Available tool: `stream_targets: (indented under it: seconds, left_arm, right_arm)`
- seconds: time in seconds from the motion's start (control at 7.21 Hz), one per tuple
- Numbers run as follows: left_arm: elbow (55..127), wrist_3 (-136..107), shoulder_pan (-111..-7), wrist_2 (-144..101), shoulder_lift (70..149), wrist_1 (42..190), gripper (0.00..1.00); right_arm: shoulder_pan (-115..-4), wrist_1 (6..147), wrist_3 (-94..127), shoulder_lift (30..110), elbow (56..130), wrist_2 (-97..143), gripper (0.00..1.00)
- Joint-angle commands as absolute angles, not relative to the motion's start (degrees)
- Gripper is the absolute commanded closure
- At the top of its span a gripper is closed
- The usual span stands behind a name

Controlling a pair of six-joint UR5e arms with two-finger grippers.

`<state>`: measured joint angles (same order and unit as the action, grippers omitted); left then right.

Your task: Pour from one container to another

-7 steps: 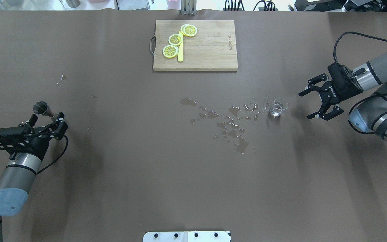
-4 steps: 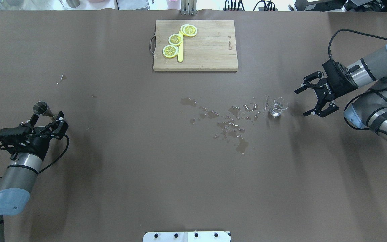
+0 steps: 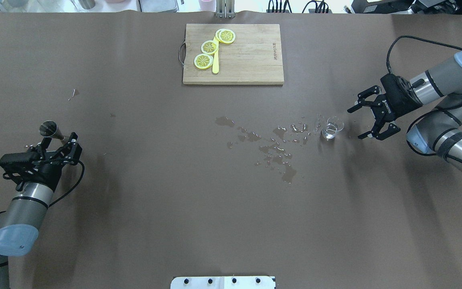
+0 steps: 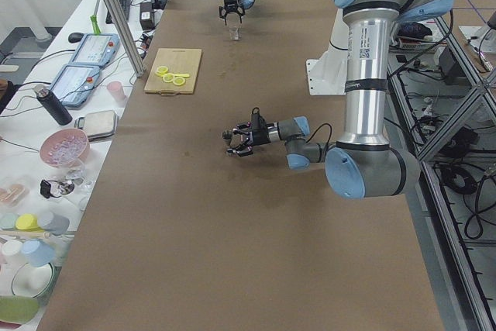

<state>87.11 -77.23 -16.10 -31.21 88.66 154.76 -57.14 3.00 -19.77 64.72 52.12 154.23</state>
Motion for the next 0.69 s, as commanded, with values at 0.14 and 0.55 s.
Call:
stream_targets:
  seconds: [0.14, 0.55]
  left_arm:
    - [86.57, -77.25, -16.17, -30.41, 88.77, 155.04, 0.55]
    - [86.66, -76.73, -16.17, -30.59, 88.68, 155.21, 1.0]
  right_arm:
    - [-56.08, 2.99, -22.41, 64.69, 51.07, 153.64, 0.06]
    - [-55.72, 2.99, -22.41, 64.51, 50.89, 153.11, 0.06]
